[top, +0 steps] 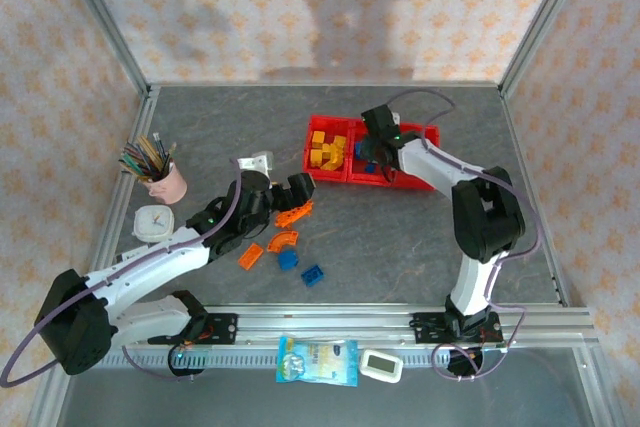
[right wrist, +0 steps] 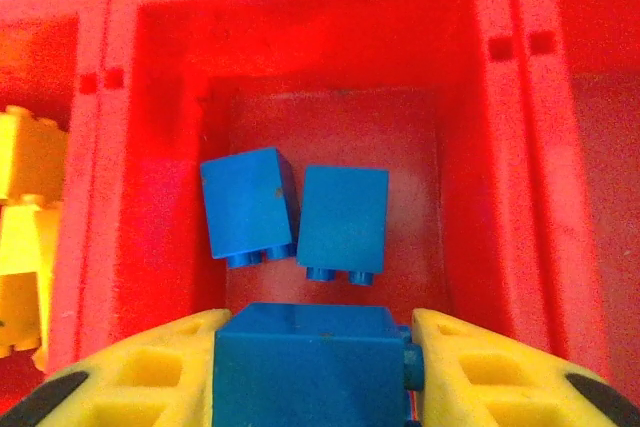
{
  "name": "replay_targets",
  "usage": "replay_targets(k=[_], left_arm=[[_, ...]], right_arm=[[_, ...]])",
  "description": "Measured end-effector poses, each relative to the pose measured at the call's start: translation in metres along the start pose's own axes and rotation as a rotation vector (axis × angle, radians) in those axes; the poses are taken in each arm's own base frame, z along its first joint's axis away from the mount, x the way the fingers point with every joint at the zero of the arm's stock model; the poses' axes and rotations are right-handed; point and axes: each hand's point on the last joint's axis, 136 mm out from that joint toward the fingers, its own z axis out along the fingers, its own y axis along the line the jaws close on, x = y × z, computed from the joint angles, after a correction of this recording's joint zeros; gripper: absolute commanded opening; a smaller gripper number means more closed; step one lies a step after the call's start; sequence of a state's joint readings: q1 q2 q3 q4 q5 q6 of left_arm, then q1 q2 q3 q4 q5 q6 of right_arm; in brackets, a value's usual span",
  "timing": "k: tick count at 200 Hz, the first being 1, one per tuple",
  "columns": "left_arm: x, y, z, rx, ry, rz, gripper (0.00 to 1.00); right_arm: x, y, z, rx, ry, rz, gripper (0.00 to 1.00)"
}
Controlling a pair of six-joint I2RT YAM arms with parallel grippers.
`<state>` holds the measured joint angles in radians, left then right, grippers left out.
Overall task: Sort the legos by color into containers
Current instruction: Place the lego in the container, then pick up the lego from the bottom-center of the table.
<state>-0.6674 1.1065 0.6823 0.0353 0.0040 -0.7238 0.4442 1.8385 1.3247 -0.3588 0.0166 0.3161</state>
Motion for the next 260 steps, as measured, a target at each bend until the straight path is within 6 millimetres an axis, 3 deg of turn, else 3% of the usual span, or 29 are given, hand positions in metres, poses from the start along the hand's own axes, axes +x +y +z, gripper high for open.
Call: replay_targets(k=[55, 86, 130, 160, 180, 225, 260], left_arm=[[-0.001, -0.001, 0.0, 0.002, -0.002, 0.0, 0.99], [-0.002, -0.002, -0.001, 0.005, -0.004, 0.0, 0.99], [-0.006, -0.005, -0.005, 0.017, -0.016, -0.004, 0.99], [-0.011, -0.008, -0.011, 0.034, -0.032, -0.008, 0.99], [-0.014, -0.011, -0.016, 0.046, -0.046, -0.012, 0.99], [-0.005, 0.004, -0.03, 0.033, -0.043, -0.018, 0.99], [0.001, 0.02, -0.043, -0.001, -0.044, -0.024, 0.99]], right_arm=[[0.002, 0.007, 0.005, -0.03, 0.02, -0.003, 0.6], [-0.001, 0.009, 0.002, -0.037, 0.01, -0.002, 0.59], [-0.024, 0.014, -0.035, -0.091, -0.067, 0.017, 0.57], [-0.019, 0.015, -0.058, -0.124, -0.083, 0.015, 0.57], [0.0, 0.023, -0.061, -0.143, -0.058, -0.017, 0.59], [0.087, 0.061, -0.073, -0.2, 0.065, -0.183, 0.63], [0.137, 0.09, -0.09, -0.264, 0.116, -0.281, 0.65]])
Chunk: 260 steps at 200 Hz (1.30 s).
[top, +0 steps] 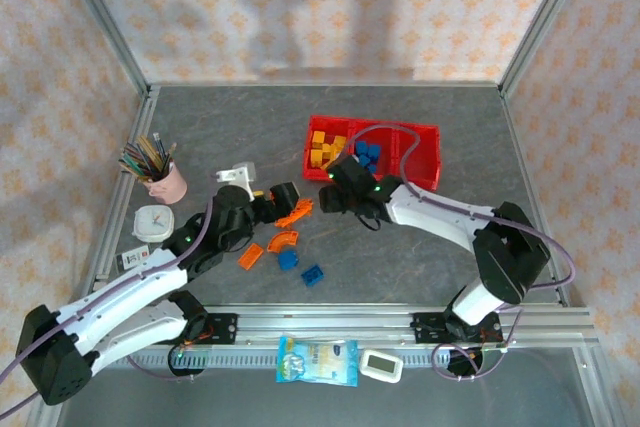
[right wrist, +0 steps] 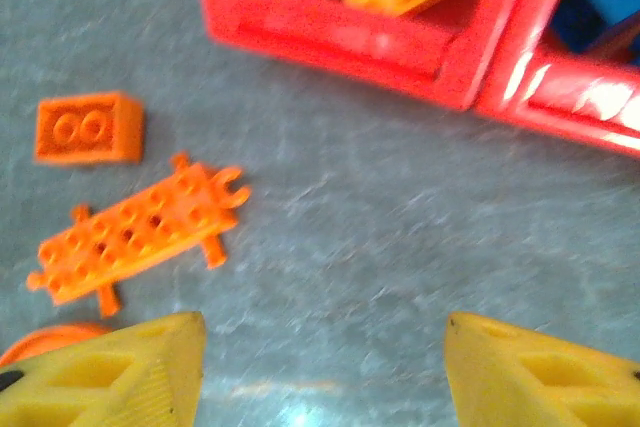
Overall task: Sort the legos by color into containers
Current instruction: Pick up the lego from the bottom-center of the table.
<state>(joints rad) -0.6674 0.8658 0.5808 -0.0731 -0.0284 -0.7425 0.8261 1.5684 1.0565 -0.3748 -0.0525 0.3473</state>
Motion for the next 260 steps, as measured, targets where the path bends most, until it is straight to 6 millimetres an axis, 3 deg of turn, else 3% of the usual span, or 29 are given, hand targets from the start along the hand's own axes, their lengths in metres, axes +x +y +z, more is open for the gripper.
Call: replay_targets(k=[74, 119, 155, 201, 260], left_arm=[[0.003, 0.034, -0.033, -0.106, -0.019, -0.038, 0.99], [0.001, 0.053, -0.057, -0.165, -0.048, -0.075, 0.99], [-0.002, 0.064, -0.071, -0.186, -0.082, -0.098, 0.99], [-0.003, 0.069, -0.077, -0.199, -0.097, -0.103, 0.99], [0.001, 0.074, -0.075, -0.217, -0.092, -0.097, 0.99]], right_arm=[[0.064, 0.087, -0.013, -0.139, 0.044, -0.153, 0.72], [0.099, 0.112, 0.01, -0.117, 0.1, -0.196, 0.77], [0.111, 0.134, 0.025, -0.11, 0.114, -0.217, 0.78], [0.112, 0.14, 0.039, -0.08, 0.114, -0.206, 0.71], [0.119, 0.136, 0.05, -0.052, 0.13, -0.206, 0.55]])
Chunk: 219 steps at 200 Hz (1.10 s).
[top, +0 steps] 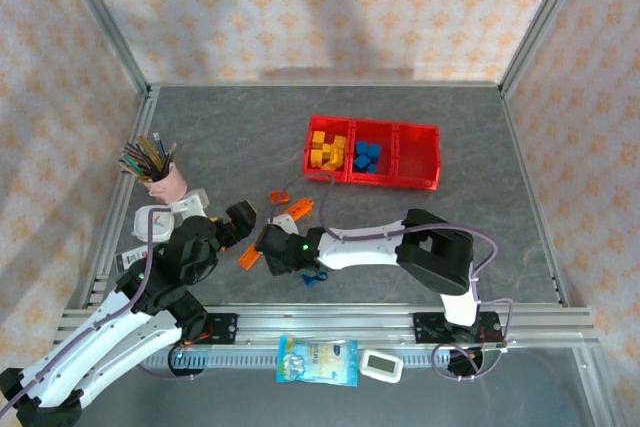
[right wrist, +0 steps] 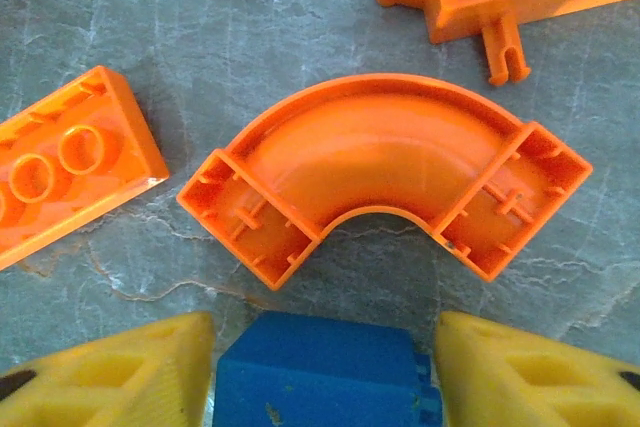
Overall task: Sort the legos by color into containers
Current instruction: Pick up the lego from the bottom-center of the table, then place the lego in the container.
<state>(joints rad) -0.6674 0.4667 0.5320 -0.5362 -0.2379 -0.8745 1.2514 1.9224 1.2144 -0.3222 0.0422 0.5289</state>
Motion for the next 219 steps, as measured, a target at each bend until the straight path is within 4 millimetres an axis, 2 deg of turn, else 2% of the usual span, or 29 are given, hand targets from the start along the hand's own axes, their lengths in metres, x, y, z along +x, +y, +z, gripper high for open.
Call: replay_targets(k=[47, 97, 125, 152, 167, 184, 219], left_arm=[[0.002, 0.001, 0.001, -0.006, 0.005, 0.005, 0.99], [0.001, -0.001, 0.002, 0.002, 0.002, 0.016, 0.99], [0.002, -0.007, 0.004, 0.021, 0.011, 0.032, 0.99], [-0.001, -0.015, 0.004, 0.039, 0.018, 0.05, 0.99], [-0.007, -0.025, 0.003, 0.056, 0.016, 0.062, 0.99], [-0.016, -0.041, 0.002, 0.086, 0.008, 0.077, 0.99], [-0.024, -0.071, 0.01, 0.139, 0.018, 0.116, 0.99]], right_arm=[[-0.004, 0.0, -0.002, 0.006, -0.011, 0.014, 0.43], [-0.007, -0.005, -0.008, 0.031, -0.024, 0.035, 0.39], [-0.017, -0.007, -0.027, 0.028, -0.051, 0.055, 0.39], [-0.04, -0.012, -0.056, 0.009, -0.103, 0.103, 0.39], [-0.058, -0.026, -0.07, 0.012, -0.136, 0.148, 0.39], [-0.08, -0.055, -0.085, 0.033, -0.174, 0.217, 0.39], [-0.126, -0.141, -0.103, 0.124, -0.254, 0.386, 0.39]])
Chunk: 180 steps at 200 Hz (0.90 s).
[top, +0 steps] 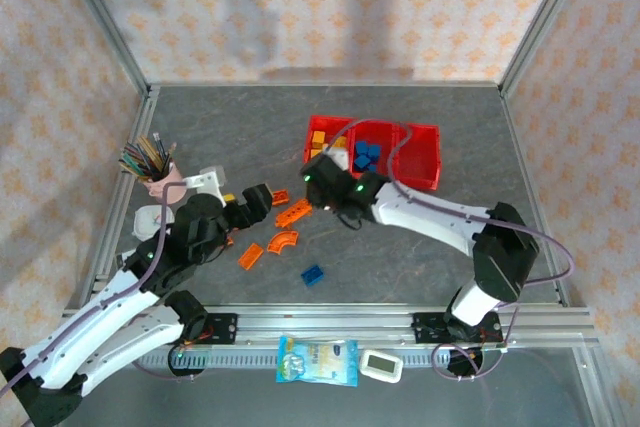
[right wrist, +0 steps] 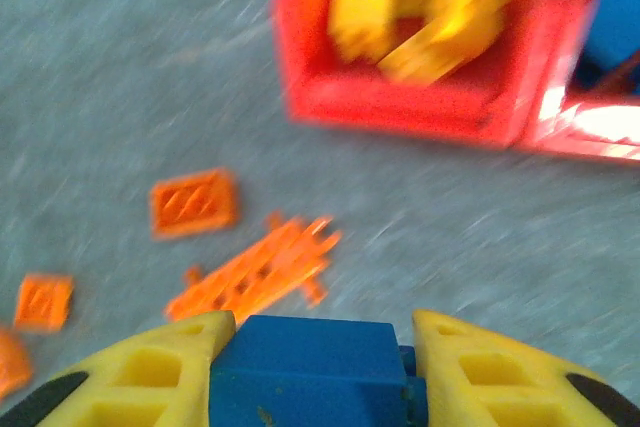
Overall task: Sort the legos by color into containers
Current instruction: Place the lego in the container.
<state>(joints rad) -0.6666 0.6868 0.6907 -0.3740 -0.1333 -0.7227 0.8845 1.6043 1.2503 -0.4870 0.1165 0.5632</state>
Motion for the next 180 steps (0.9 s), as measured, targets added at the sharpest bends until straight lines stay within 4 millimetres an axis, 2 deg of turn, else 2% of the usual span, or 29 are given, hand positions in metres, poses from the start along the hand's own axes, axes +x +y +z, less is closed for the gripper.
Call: replay_targets(k=[31, 51, 77, 99, 126, 151, 180], left_arm=[[0.005, -0.015, 0.021, 0.022, 0.039, 0.046, 0.99], [0.01, -0.018, 0.034, 0.013, 0.061, 0.079, 0.99], [0.006, -0.028, 0.047, 0.014, 0.059, 0.102, 0.99], [0.001, -0.035, 0.054, 0.029, 0.04, 0.099, 0.99], [0.0, -0.037, 0.063, 0.03, 0.028, 0.093, 0.99], [0.0, -0.037, 0.071, 0.024, 0.025, 0.091, 0.99], [0.0, -0.039, 0.08, 0.018, 0.03, 0.092, 0.99]], right_arm=[[-0.045, -0.063, 0.014, 0.11, -0.044, 0.087, 0.39], [-0.073, -0.094, 0.023, 0.165, -0.073, 0.137, 0.39], [-0.115, -0.122, 0.047, 0.215, -0.11, 0.188, 0.39], [-0.14, -0.134, 0.071, 0.243, -0.126, 0.202, 0.39], [-0.156, -0.145, 0.095, 0.264, -0.131, 0.208, 0.39], [-0.159, -0.157, 0.109, 0.281, -0.121, 0.212, 0.39], [-0.16, -0.167, 0.123, 0.298, -0.112, 0.204, 0.44]])
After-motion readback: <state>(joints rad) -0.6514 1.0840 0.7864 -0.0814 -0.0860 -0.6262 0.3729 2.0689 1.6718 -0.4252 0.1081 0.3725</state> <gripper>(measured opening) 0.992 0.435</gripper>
